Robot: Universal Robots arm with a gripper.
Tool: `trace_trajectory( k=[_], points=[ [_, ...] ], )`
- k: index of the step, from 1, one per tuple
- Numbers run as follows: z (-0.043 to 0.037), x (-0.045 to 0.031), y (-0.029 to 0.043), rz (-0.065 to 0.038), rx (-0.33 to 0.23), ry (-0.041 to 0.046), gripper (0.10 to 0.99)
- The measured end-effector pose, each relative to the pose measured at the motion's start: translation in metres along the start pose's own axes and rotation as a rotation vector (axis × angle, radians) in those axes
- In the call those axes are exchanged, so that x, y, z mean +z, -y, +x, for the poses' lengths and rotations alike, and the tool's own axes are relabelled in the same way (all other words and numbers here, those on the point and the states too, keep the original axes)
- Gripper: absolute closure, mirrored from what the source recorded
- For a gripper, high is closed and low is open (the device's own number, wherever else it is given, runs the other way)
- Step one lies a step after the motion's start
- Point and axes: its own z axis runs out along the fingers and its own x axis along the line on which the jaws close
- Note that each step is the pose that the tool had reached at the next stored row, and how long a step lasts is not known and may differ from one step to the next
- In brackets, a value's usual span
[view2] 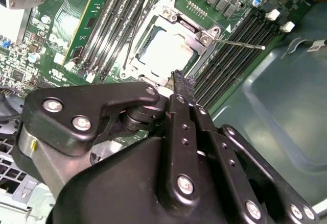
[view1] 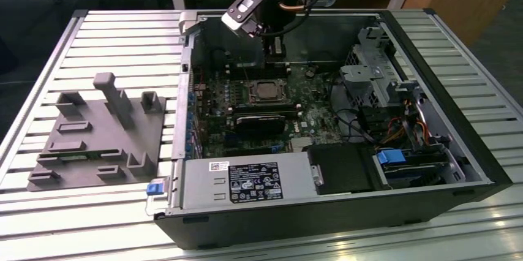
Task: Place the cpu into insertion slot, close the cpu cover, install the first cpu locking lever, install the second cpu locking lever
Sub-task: 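Install the first cpu locking lever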
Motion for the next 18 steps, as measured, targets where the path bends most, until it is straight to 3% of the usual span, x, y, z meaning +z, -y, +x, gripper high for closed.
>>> trace_trajectory(
  k=[7,18],
  points=[
    [0.0001,-0.0009,0.0001,0.000,-0.013,-0.0001,0.969],
    [0.0001,-0.0009,0.0001,0.001,-0.209,-0.0011,0.969]
  ],
)
